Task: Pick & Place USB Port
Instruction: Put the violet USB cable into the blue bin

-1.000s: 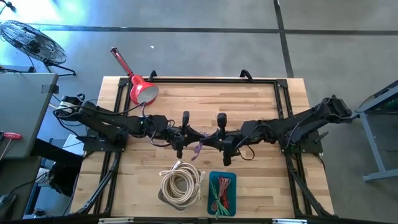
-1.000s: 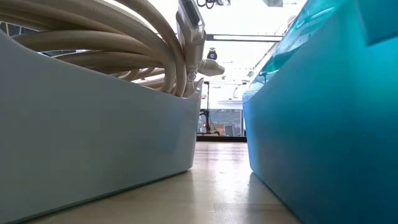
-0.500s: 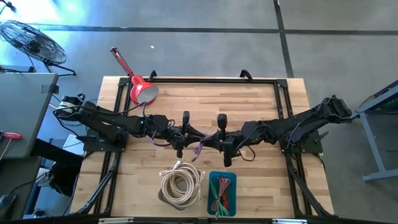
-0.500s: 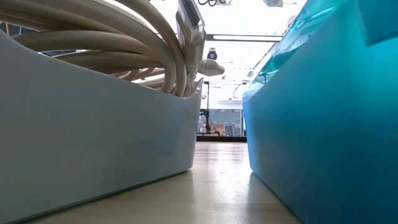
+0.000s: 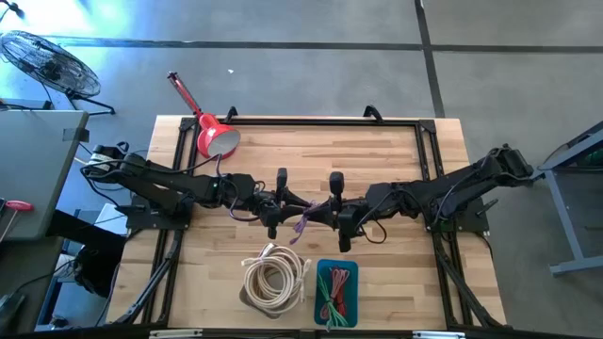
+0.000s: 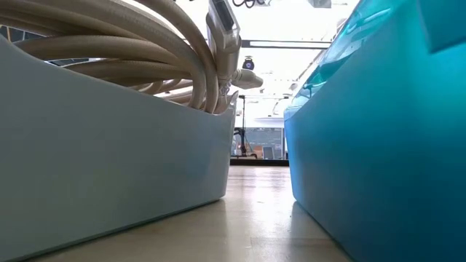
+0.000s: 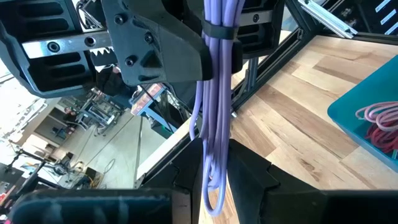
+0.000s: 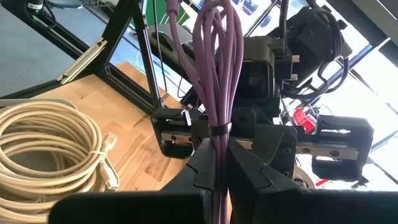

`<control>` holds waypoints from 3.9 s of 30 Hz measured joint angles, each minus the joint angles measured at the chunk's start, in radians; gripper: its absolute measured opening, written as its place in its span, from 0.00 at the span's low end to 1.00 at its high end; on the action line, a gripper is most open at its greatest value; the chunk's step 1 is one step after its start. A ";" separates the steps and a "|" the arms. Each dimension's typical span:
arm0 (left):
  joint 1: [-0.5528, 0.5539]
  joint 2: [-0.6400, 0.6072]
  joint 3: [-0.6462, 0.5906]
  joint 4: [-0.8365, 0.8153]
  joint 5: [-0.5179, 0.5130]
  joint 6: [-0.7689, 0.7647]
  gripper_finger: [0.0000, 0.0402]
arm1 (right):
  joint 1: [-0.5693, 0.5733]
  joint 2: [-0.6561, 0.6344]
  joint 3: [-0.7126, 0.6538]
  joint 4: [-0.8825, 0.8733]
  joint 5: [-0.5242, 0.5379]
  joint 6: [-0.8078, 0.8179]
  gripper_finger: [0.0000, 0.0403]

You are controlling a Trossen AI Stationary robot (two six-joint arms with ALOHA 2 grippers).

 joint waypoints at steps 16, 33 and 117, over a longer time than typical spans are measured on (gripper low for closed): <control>0.000 0.000 0.000 -0.037 -0.053 -0.002 0.01 | -0.001 0.000 0.000 -0.025 0.006 0.024 0.02; 0.000 0.001 0.000 -0.047 -0.053 -0.002 0.13 | 0.000 0.000 0.000 -0.023 0.000 0.030 0.02; -0.007 -0.225 0.023 -0.397 -0.082 0.110 0.00 | 0.180 -0.102 0.000 -0.197 0.354 0.064 0.02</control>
